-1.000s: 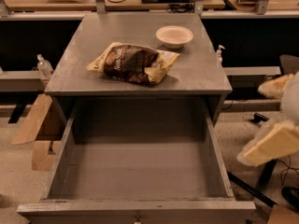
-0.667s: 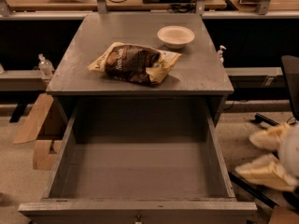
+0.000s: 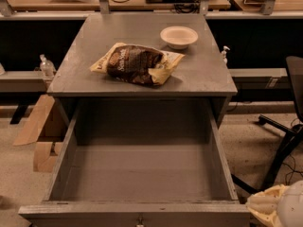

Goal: Close top drawer

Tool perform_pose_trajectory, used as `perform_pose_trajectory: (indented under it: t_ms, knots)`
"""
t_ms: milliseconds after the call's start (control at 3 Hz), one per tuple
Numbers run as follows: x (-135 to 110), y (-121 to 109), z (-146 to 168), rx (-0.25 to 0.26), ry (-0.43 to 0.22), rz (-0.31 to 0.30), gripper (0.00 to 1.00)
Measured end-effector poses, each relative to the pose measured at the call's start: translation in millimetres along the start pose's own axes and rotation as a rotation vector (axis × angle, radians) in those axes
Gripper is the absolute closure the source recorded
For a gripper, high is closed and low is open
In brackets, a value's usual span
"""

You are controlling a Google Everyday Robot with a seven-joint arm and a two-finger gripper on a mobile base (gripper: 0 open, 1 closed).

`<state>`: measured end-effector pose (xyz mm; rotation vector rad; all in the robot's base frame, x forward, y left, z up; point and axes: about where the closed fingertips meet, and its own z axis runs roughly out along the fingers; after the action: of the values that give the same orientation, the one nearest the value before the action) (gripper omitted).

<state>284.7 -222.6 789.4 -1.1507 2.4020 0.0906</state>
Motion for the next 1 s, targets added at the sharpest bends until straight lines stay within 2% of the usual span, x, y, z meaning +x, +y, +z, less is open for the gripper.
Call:
perform_pose_trajectory:
  t_ms: [333,667,1000]
  knots:
    - [0.1,0.1,0.9,-0.002,0.000,0.000,1.00]
    - [13.9,21.8,37.8,-0.084,-0.010,0.024,1.00]
    - [42.1,64.6,99.9,-0.205,-0.048,0.084,1.00]
